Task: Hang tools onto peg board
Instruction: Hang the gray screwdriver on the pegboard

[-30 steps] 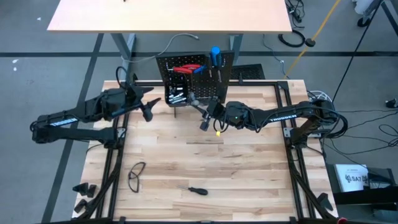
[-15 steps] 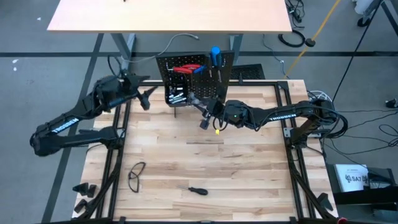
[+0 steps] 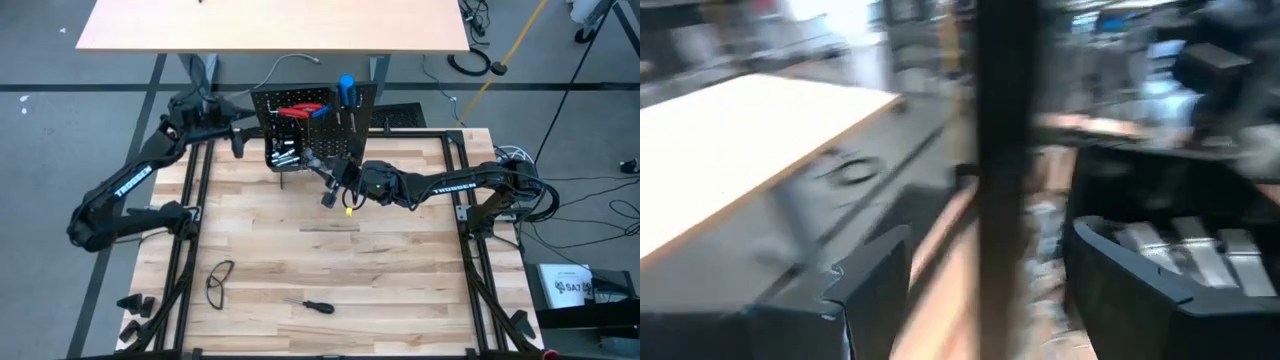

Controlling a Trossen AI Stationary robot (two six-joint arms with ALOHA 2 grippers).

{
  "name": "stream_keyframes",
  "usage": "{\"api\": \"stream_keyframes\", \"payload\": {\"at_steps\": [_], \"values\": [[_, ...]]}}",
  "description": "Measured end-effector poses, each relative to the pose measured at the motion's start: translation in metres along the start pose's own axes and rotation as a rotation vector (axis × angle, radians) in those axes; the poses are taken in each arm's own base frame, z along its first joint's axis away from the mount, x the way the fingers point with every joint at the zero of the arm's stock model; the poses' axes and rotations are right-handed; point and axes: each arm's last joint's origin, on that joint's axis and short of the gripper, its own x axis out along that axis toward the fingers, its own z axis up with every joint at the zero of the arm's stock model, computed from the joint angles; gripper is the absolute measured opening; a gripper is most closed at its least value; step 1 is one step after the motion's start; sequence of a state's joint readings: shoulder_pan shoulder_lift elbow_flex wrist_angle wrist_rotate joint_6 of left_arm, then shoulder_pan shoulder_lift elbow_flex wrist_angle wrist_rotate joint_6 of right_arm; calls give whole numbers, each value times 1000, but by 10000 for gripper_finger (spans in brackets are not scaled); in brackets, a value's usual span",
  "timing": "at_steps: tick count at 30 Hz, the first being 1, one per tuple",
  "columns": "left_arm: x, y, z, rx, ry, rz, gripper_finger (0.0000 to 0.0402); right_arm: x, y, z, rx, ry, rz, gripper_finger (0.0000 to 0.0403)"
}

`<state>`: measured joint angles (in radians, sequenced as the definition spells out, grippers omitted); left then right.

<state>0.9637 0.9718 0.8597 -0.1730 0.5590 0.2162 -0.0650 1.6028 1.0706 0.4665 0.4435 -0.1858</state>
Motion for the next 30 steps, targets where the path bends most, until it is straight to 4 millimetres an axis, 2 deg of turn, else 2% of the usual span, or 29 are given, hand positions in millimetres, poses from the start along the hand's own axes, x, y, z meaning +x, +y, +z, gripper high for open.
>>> {"api": "stream_keyframes", "payload": {"at_steps": [2, 10, 22, 30], "values": [[4, 1, 0, -1, -25, -79, 260, 0, 0, -1, 1, 4, 0, 98], [16, 3, -7, -76, -2, -183, 260, 1, -2, -1, 10, 9, -5, 98], [24, -18, -3, -100, 2, -314, 260, 0, -2, -6, 67, 65, 6, 98], [25, -20, -3, -87, 1, -309, 260, -14, -12, 9, 145, 59, -2, 98]]}}
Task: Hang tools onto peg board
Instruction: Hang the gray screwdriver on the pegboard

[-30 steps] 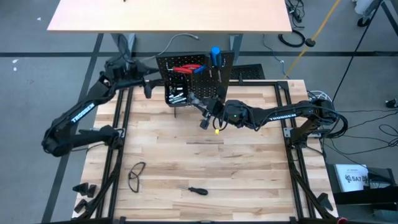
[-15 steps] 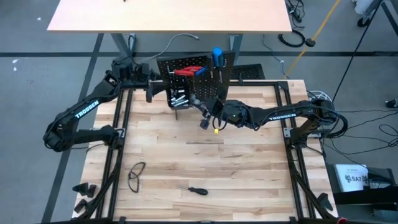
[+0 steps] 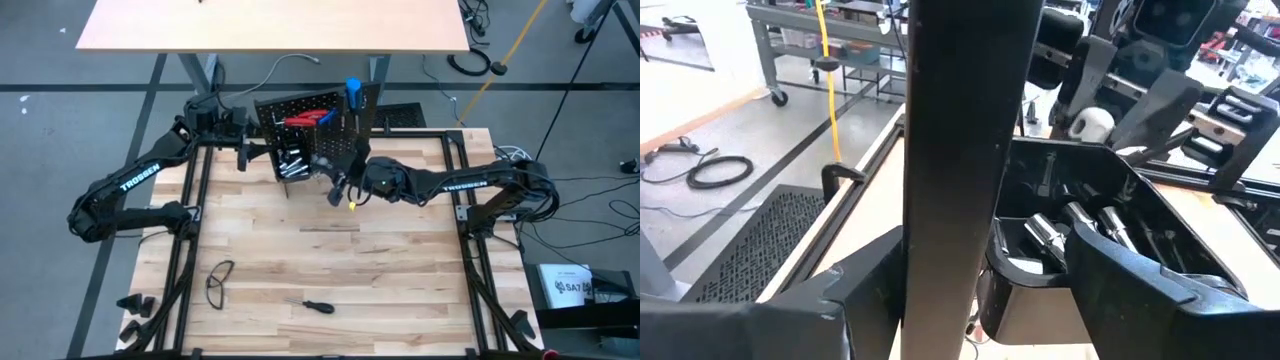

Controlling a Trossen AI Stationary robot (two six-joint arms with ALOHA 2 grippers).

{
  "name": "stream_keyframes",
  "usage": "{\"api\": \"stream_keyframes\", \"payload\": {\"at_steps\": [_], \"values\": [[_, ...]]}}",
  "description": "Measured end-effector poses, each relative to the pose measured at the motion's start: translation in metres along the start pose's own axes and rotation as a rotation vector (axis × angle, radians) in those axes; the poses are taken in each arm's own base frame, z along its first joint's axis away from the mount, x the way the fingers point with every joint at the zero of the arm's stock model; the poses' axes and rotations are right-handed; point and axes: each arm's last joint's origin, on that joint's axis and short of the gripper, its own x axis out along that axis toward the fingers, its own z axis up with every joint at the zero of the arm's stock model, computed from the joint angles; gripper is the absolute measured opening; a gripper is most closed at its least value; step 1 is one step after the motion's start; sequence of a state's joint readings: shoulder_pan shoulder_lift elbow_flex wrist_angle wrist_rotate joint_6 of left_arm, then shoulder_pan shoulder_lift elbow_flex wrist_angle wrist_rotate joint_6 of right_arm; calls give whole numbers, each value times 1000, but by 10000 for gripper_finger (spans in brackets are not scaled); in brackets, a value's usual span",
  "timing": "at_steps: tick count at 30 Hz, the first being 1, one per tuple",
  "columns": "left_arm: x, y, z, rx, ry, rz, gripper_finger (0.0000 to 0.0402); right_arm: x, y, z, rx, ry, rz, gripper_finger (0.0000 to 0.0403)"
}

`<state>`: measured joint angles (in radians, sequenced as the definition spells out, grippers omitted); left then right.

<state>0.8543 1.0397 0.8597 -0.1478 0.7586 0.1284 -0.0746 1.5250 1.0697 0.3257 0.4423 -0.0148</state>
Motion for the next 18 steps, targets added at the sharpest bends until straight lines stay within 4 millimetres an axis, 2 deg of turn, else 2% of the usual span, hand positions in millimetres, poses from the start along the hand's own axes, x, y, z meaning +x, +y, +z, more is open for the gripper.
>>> {"api": "stream_keyframes", "payload": {"at_steps": [11, 18], "values": [[0, 0, 0, 1, 0, 4, 260, 1, -7, 1, 49, 9, 23, 98], [6, -7, 1, 14, 2, -21, 260, 3, -12, 0, 79, 16, 18, 98]]}}
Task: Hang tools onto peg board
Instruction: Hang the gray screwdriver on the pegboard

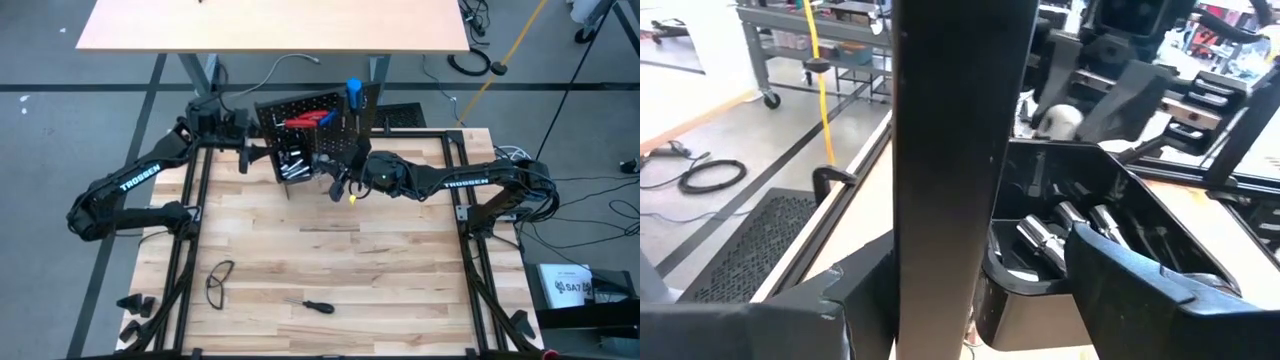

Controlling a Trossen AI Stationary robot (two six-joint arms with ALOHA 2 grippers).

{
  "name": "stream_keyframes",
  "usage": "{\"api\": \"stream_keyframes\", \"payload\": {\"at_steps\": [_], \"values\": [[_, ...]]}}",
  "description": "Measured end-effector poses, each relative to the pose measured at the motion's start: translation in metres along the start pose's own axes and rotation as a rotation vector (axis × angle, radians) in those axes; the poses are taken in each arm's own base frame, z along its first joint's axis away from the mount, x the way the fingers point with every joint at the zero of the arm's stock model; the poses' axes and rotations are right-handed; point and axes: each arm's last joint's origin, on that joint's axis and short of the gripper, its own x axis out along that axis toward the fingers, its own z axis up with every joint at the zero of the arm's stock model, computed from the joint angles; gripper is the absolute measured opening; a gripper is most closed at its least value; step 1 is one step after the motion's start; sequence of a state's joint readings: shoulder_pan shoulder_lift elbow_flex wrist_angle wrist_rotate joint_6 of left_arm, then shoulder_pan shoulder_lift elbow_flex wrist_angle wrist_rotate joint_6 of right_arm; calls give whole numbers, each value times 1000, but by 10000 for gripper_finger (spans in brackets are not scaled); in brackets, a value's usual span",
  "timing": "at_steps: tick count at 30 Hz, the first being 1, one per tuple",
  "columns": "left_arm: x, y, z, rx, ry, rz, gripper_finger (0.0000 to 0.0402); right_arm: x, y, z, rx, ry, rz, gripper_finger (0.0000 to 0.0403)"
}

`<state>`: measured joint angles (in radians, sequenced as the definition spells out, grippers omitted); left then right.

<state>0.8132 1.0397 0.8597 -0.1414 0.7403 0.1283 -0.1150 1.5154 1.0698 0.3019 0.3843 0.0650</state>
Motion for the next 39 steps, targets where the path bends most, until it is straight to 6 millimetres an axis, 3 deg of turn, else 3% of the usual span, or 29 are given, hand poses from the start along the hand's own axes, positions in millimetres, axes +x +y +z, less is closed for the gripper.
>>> {"api": "stream_keyframes", "payload": {"at_steps": [18, 28, 39], "values": [[7, -8, 1, 20, 9, -16, 260, 6, -15, -2, 48, 42, 64, 98], [7, -8, 1, 19, 10, -15, 260, 7, -16, 16, 8, 95, 65, 98], [7, -8, 0, 18, 11, -14, 260, 17, -15, 4, 6, 138, 56, 98]]}}
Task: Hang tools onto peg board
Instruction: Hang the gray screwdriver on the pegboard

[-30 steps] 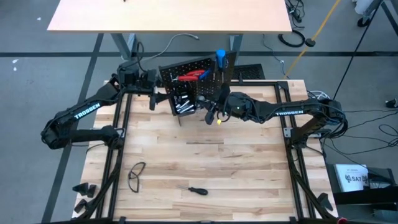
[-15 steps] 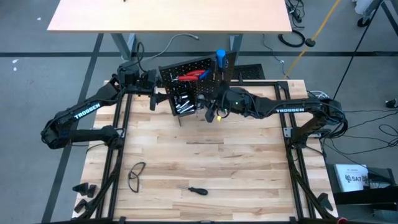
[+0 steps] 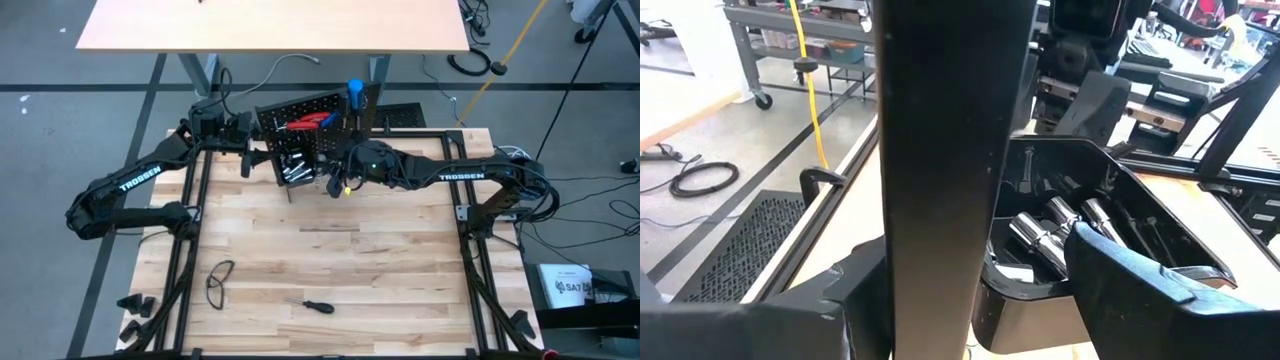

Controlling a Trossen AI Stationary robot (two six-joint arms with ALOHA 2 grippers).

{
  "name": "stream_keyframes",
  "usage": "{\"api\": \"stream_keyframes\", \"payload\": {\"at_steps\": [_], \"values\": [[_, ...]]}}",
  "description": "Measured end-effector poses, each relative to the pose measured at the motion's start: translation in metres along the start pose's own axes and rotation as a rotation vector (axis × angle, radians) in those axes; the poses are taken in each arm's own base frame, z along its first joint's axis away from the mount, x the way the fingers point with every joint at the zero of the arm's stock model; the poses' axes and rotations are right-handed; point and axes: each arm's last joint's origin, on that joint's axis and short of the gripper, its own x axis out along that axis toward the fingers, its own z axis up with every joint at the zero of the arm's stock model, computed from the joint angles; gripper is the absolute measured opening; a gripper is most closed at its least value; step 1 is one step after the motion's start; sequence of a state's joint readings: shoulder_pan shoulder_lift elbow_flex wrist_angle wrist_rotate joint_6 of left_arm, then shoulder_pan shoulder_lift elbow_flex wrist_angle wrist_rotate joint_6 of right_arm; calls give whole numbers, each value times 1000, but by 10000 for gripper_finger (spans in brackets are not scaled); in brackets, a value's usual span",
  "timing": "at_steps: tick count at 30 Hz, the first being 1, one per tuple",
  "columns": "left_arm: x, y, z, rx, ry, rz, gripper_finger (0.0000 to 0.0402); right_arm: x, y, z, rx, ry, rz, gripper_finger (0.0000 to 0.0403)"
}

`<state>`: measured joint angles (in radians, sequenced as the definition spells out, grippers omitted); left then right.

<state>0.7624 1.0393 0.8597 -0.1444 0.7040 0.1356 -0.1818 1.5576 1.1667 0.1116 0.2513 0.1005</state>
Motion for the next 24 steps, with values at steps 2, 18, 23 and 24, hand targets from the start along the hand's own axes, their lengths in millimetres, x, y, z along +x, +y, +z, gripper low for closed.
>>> {"api": "stream_keyframes", "payload": {"at_steps": [2, 18, 23, 24], "values": [[0, 0, 0, 0, 0, 1, 260, 2, 0, 0, 3, -14, 0, 98], [0, 0, 0, -2, 3, 1, 260, 16, -5, -10, 3, 11, 24, 98], [0, 0, 0, -3, 4, 1, 260, 16, -5, -8, -9, -8, 24, 133], [0, 0, 0, -2, 4, 1, 260, 16, -5, -8, -13, -10, 15, 158]]}}
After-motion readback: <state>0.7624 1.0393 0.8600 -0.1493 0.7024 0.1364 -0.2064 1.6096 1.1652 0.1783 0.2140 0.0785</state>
